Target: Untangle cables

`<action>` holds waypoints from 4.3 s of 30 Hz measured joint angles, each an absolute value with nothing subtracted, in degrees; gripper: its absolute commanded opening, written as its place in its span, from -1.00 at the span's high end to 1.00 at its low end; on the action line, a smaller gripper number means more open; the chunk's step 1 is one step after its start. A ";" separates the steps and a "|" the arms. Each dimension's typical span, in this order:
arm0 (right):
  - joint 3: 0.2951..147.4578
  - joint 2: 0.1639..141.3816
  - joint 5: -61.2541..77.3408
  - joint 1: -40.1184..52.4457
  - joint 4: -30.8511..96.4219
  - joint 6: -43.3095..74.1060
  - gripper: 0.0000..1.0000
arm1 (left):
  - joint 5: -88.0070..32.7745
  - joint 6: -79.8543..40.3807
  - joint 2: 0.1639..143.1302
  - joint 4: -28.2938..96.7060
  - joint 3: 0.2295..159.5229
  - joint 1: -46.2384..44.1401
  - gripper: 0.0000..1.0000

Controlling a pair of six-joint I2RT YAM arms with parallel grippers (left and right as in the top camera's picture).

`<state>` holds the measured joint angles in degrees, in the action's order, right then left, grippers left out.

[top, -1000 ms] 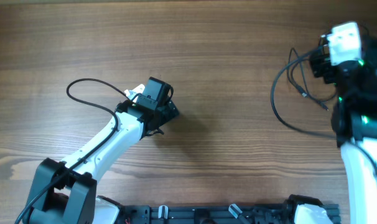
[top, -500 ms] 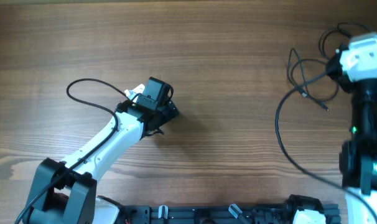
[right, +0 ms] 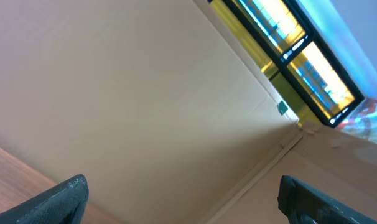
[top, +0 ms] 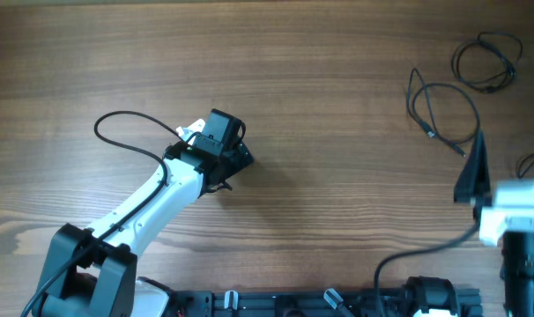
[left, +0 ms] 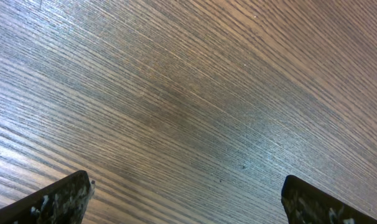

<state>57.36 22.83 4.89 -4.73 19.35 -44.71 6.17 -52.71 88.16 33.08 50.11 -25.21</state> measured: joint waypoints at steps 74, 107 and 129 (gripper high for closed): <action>0.40 1.54 13.65 -3.14 -2.50 15.84 -1.00 | 6.20 -52.69 88.16 33.10 50.11 -25.21 -1.00; 0.38 1.21 11.46 -3.14 -0.62 15.86 -1.00 | 6.20 -52.69 88.16 33.10 50.11 -25.21 -1.00; 0.38 1.15 8.25 -3.14 -0.36 -8.73 -1.00 | 6.20 -52.69 88.16 33.10 50.11 -25.21 -1.00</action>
